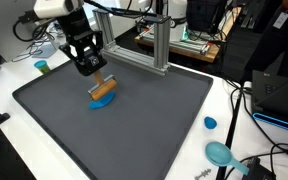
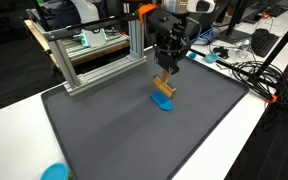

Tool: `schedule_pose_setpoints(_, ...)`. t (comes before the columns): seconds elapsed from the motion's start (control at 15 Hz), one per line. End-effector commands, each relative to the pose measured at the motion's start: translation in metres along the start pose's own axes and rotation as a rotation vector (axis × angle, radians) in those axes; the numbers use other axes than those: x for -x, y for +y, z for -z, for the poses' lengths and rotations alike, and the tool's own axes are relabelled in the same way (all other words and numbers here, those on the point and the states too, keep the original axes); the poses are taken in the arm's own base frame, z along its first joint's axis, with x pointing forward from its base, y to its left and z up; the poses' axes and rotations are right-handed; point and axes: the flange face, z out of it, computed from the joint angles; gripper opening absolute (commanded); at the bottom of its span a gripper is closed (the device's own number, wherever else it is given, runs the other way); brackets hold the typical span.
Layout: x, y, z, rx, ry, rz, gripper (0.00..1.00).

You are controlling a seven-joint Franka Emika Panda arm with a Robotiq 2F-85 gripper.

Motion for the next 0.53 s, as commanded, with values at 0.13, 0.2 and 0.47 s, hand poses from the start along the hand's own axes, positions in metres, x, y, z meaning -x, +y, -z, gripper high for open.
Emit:
schedule_pose_setpoints(0.13, 0.019, 0.006, -0.034, 0.027, 0.006, -0.023, 0.22)
schedule_pose_setpoints(0.2, 0.02, 0.007, -0.042, 0.019, 0.005, -0.024, 0.22)
schedule_pose_setpoints(0.47, 0.02, 0.006, -0.06, -0.044, 0.025, -0.017, 0.22)
